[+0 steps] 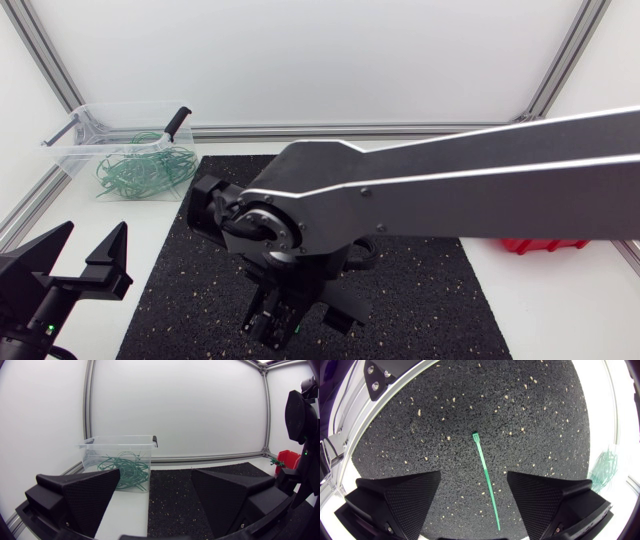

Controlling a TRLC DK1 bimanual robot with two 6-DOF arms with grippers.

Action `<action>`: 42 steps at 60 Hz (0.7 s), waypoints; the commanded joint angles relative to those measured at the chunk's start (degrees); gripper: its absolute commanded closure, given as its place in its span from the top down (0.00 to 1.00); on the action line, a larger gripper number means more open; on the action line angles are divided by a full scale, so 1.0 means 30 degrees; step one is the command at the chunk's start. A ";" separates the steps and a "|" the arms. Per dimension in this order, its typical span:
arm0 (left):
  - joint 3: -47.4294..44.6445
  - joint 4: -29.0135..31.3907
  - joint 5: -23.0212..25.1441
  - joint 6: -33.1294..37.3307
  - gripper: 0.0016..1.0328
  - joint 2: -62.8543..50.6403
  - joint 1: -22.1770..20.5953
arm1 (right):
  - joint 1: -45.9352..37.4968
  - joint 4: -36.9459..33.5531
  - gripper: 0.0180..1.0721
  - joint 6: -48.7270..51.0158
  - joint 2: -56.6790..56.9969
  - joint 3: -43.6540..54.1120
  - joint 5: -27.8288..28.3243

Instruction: Take a green cable tie from the red box, thread the tail through the head to close it, then place it in the transparent bin on the left.

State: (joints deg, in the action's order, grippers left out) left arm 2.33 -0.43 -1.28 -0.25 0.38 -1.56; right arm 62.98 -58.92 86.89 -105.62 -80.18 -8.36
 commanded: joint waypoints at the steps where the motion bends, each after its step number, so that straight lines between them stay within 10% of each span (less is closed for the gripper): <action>1: -0.0717 0.0494 0.0104 -0.0356 0.96 0.0048 0.0111 | 0.0481 0.0097 0.92 0.0567 -0.0417 -0.0255 0.0062; 42: -0.0717 0.0523 0.0104 -0.0356 0.96 0.0048 0.0052 | 0.0510 0.1094 0.66 0.1095 -0.2614 -0.0079 0.1498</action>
State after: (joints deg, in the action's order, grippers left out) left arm 2.33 -0.38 -1.28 -0.25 0.38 -1.56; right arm 64.55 -55.31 88.77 -111.63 -80.18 -4.40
